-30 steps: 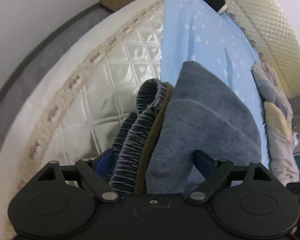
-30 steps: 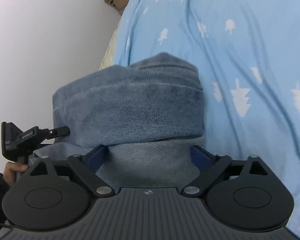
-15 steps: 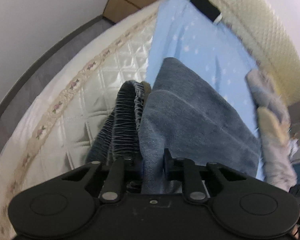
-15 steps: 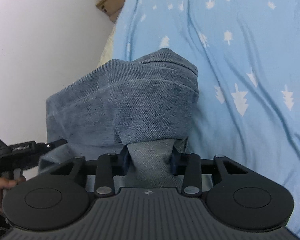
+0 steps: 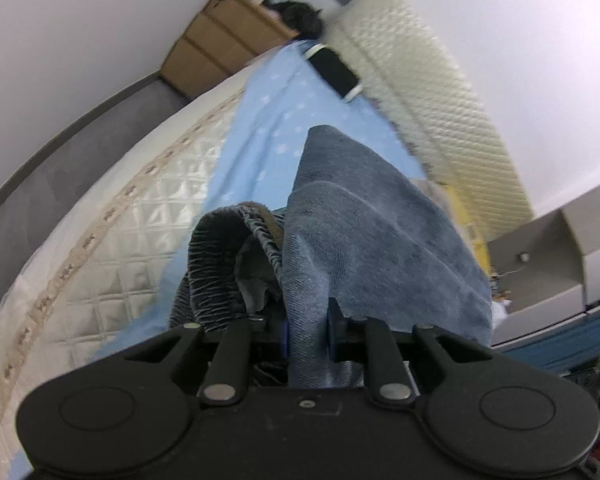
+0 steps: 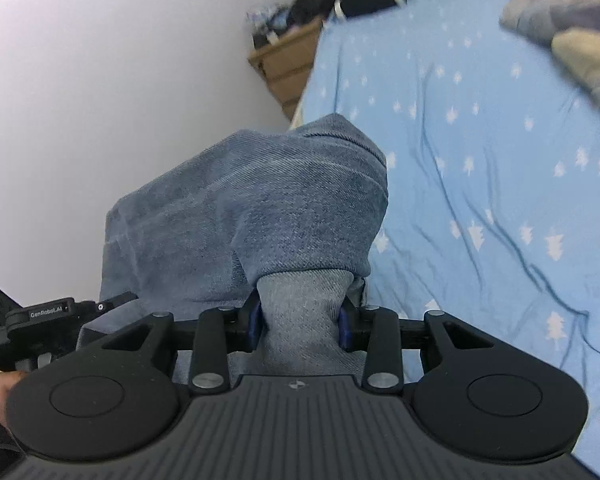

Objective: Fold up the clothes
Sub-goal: 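Carry the held jeans with both grippers toward the grey duvet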

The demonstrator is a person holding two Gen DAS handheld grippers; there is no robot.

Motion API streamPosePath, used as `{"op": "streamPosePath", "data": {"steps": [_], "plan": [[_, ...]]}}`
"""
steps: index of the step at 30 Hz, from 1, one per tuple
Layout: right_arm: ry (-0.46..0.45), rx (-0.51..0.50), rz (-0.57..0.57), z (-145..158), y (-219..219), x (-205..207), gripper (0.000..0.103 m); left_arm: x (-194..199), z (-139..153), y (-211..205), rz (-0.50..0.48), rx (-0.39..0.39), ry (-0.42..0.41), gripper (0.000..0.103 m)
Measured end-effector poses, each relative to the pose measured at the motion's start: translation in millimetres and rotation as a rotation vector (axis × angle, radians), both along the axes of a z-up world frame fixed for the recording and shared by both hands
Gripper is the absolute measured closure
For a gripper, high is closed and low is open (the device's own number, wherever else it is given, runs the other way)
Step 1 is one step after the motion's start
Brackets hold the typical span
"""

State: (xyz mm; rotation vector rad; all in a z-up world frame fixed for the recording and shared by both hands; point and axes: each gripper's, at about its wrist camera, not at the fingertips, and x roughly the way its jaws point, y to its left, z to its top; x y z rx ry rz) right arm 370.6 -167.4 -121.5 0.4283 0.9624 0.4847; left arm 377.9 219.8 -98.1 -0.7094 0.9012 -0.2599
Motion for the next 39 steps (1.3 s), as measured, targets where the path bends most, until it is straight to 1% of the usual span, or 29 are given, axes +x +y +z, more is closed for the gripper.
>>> {"op": "streamPosePath", "data": {"steps": [4,8,11,13,18,22,25,29,31,34,37,39], "plan": [[-0.041,0.009,-0.057,37,-1,-38,0.065,-18,31,0,-0.035,-0.016,-0.059,0.088],[-0.076,0.004,-0.091,56,-6,-67,0.065,-28,49,-5,-0.073,-0.017,-0.091,0.088],[-0.095,-0.012,-0.108,67,-12,-84,0.065,-34,59,-14,-0.094,-0.015,-0.093,0.088],[-0.096,-0.015,-0.123,68,-18,-92,0.065,-41,64,-20,-0.105,-0.008,-0.089,0.088],[-0.088,-0.024,-0.164,71,-36,-99,0.065,-53,78,-51,-0.141,-0.006,-0.085,0.088],[-0.096,-0.037,-0.207,86,-68,-120,0.065,-64,82,-92,-0.183,-0.027,-0.089,0.088],[-0.104,-0.039,-0.242,96,-107,-138,0.066,-70,83,-133,-0.212,-0.058,-0.092,0.088],[-0.117,-0.053,-0.271,110,-170,-155,0.066,-83,86,-206,-0.251,-0.056,-0.114,0.088],[-0.125,-0.052,-0.285,115,-207,-162,0.065,-91,86,-249,-0.259,-0.051,-0.127,0.088],[-0.121,-0.045,-0.289,114,-272,-165,0.065,-100,84,-316,-0.266,-0.047,-0.147,0.088],[-0.118,-0.038,-0.294,113,-336,-167,0.065,-110,78,-385,-0.268,-0.045,-0.142,0.088],[-0.118,-0.039,-0.294,112,-380,-169,0.066,-114,74,-434,-0.281,-0.03,-0.145,0.088]]}}
